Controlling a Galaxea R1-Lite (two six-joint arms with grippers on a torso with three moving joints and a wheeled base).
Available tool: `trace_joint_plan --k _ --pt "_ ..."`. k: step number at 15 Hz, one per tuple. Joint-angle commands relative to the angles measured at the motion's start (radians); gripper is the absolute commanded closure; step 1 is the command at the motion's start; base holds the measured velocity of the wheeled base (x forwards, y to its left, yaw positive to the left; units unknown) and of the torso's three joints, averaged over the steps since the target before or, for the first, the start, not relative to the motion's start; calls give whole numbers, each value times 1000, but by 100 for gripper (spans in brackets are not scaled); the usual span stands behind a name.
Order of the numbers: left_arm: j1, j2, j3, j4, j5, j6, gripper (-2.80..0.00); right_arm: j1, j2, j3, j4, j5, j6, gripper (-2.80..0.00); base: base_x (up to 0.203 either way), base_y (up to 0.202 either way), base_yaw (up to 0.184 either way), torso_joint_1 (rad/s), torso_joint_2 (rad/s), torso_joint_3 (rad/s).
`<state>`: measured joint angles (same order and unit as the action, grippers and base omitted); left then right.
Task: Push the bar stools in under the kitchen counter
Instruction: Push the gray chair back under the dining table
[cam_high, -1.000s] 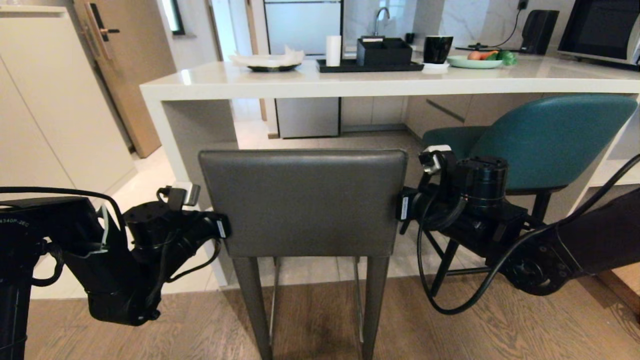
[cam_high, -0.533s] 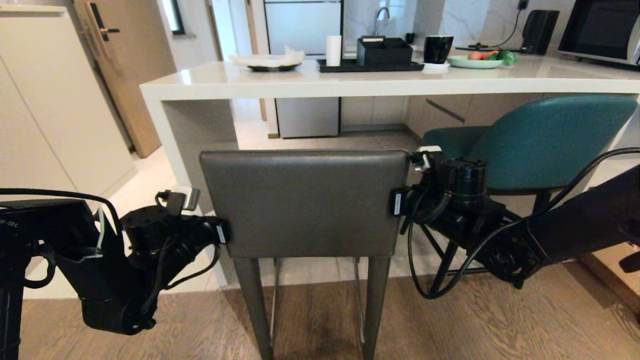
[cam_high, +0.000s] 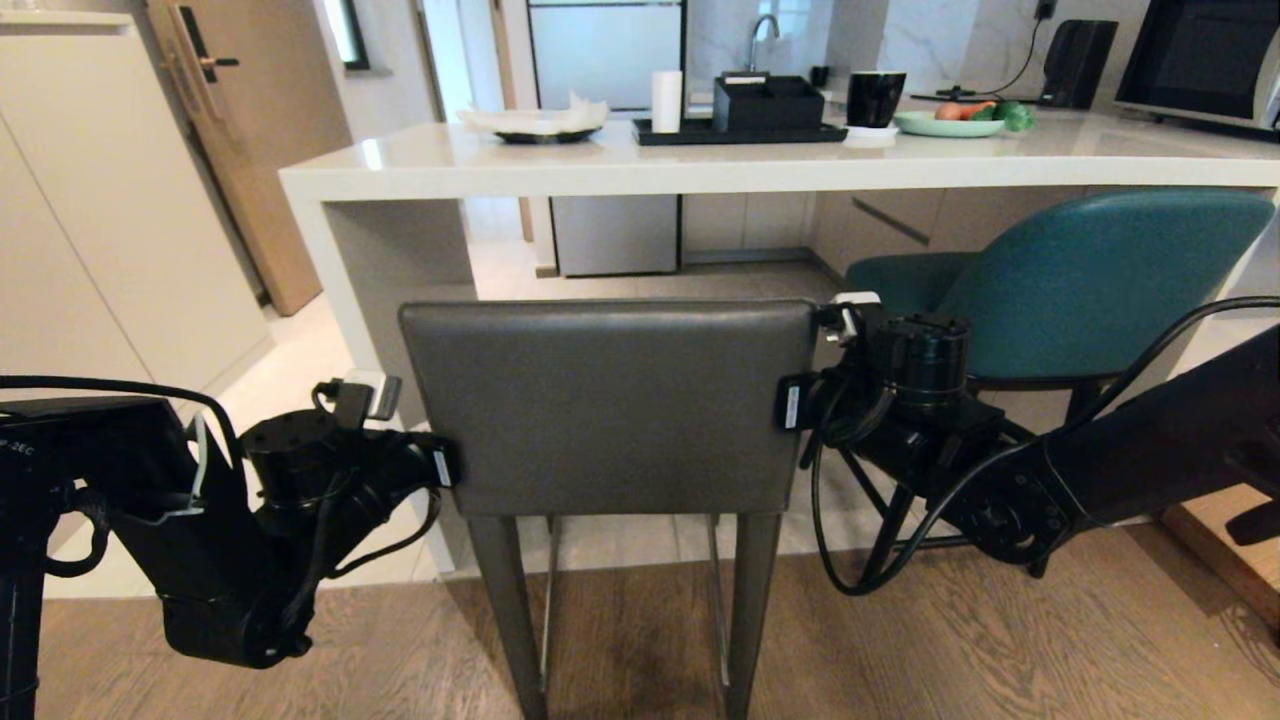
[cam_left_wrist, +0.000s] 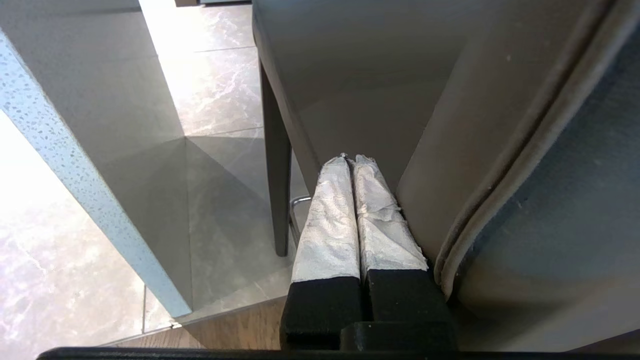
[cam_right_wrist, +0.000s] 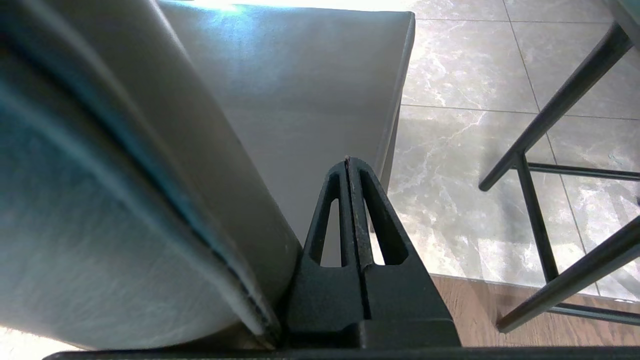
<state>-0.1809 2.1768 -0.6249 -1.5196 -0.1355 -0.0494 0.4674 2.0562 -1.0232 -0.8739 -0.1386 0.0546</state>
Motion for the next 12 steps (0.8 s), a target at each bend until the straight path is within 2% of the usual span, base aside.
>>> trace_joint_plan --k 1,12 --pt "1 1 -1 -10 -1 0 0 3 4 0 -3 2 -1 0 0 0 0 0 0 0" --pt "1 11 -1 -10 -6 0 0 3 19 -3 -8 1 -1 0 177 0 2 -1 1 4"
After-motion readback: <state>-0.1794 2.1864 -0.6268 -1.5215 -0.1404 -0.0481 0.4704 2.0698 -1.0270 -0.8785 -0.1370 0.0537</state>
